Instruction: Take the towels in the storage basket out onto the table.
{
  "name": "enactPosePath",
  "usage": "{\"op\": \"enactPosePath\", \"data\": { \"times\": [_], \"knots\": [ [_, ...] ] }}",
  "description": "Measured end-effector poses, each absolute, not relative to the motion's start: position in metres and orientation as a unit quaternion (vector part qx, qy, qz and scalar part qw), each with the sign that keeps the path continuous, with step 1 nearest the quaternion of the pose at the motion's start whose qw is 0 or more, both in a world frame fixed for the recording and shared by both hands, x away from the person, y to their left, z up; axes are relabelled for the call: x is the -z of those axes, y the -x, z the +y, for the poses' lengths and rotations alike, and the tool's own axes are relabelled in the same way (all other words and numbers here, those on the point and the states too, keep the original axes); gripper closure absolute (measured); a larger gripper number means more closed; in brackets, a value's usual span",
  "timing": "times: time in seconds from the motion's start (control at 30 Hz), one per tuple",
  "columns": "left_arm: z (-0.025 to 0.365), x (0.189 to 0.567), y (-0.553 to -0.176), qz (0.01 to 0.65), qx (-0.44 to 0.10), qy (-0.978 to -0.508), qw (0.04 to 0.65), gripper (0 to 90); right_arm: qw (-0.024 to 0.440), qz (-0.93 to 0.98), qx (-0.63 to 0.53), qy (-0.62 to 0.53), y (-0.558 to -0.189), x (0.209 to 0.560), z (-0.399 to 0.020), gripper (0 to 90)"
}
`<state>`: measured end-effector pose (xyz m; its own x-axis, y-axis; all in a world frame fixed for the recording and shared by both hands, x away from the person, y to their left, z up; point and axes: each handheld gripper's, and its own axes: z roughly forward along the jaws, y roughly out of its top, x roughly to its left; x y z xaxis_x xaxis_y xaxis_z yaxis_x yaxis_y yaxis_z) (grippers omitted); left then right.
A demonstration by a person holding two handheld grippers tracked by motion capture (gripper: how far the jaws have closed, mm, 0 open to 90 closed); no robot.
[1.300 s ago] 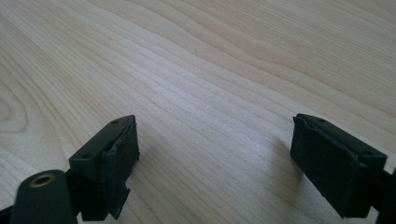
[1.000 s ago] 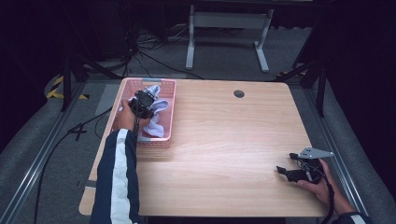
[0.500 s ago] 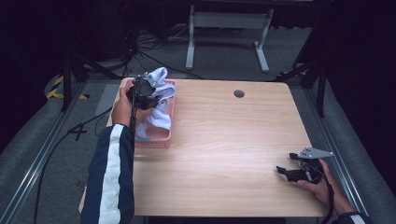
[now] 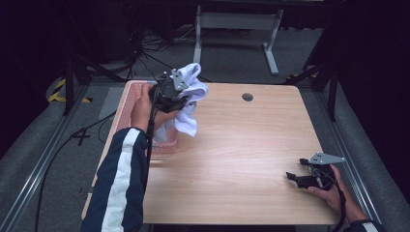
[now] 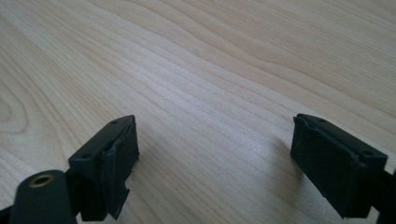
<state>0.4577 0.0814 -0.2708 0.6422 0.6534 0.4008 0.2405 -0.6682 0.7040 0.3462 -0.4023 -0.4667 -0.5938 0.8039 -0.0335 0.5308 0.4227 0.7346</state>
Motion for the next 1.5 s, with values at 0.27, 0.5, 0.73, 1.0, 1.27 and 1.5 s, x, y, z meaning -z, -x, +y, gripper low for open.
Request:
{"op": "enactPosePath", "data": {
  "times": [0.27,0.5,0.73,1.0,1.27,1.5],
  "knots": [
    [0.026,0.272,-0.439,0.186,-0.310,-0.874,0.324,53.6,0.194,0.821,-0.351,-0.407,-0.346,0.467,-0.402,14.8],
    [-0.023,0.294,-0.420,0.125,-0.267,-0.891,0.345,53.3,0.195,0.821,-0.351,-0.406,-0.346,0.467,-0.402,14.8],
    [-0.061,0.330,-0.407,0.076,-0.200,-0.908,0.361,52.6,0.195,0.822,-0.351,-0.405,-0.346,0.467,-0.402,14.7],
    [-0.082,0.378,-0.396,0.058,-0.121,-0.929,0.344,41.9,0.195,0.822,-0.351,-0.404,-0.346,0.467,-0.402,14.8],
    [-0.066,0.375,-0.386,0.082,-0.121,-0.913,0.381,21.7,0.194,0.822,-0.351,-0.404,-0.346,0.467,-0.402,14.8],
    [-0.020,0.374,-0.352,0.092,-0.146,-0.910,0.377,26.4,0.188,0.826,-0.348,-0.401,-0.344,0.465,-0.403,18.1]
  ]
}}
